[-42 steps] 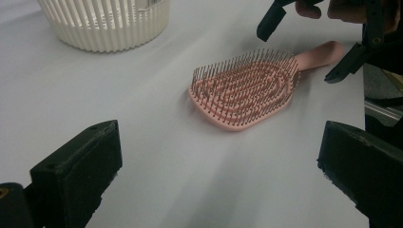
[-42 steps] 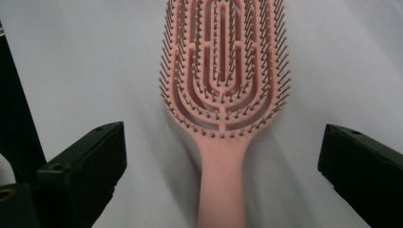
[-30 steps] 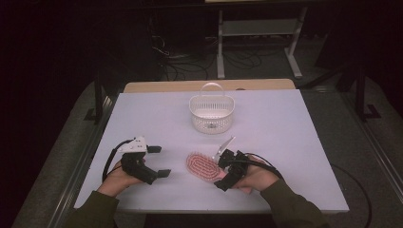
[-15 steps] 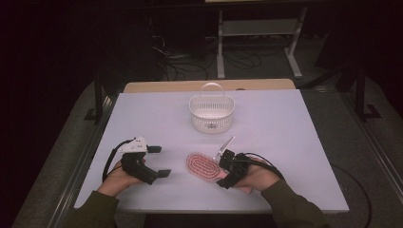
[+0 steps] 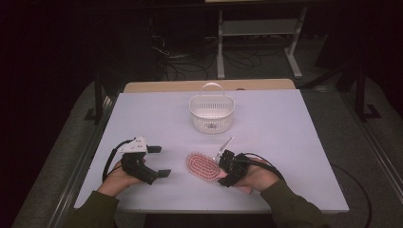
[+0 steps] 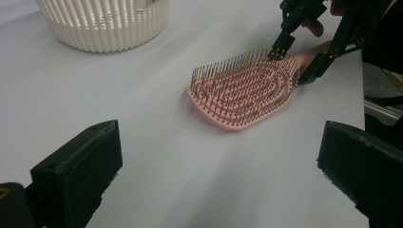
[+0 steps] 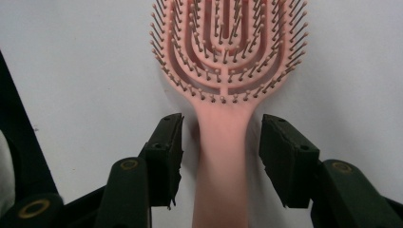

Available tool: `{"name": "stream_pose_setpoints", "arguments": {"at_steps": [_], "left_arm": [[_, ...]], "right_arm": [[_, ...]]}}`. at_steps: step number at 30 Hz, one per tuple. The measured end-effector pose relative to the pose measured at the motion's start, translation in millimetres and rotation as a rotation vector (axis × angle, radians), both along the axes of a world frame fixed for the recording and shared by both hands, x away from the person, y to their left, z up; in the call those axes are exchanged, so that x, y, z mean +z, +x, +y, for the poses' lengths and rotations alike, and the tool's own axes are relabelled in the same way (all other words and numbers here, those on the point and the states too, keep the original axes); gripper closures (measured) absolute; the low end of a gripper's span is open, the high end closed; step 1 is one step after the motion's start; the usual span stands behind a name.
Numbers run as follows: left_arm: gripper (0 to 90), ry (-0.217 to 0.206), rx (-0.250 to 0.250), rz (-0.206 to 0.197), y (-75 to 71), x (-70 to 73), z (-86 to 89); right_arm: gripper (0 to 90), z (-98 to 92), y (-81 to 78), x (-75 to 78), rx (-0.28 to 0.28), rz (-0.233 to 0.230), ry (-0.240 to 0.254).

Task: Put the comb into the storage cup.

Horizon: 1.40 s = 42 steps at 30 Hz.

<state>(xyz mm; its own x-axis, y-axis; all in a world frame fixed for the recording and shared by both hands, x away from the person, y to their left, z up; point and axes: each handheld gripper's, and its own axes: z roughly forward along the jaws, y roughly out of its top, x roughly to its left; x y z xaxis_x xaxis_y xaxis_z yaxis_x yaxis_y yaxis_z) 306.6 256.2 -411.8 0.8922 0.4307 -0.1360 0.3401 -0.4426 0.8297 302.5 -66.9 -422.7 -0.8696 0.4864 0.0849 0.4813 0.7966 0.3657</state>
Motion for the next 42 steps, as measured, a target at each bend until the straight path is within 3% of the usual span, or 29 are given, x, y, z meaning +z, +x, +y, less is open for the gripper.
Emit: {"name": "stream_pose_setpoints", "arguments": {"at_steps": [19,42], "left_arm": [[0.7,0.0,-0.002,0.0,0.0,0.0,0.1],[0.7,0.006,-0.005,0.003,-0.5,-0.5,-0.9]], "right_arm": [[63.7,1.7,0.0,0.2,0.013,-0.017,-0.011],[68.8,4.8,-2.7,0.5,0.028,-0.041,-0.045]]}}
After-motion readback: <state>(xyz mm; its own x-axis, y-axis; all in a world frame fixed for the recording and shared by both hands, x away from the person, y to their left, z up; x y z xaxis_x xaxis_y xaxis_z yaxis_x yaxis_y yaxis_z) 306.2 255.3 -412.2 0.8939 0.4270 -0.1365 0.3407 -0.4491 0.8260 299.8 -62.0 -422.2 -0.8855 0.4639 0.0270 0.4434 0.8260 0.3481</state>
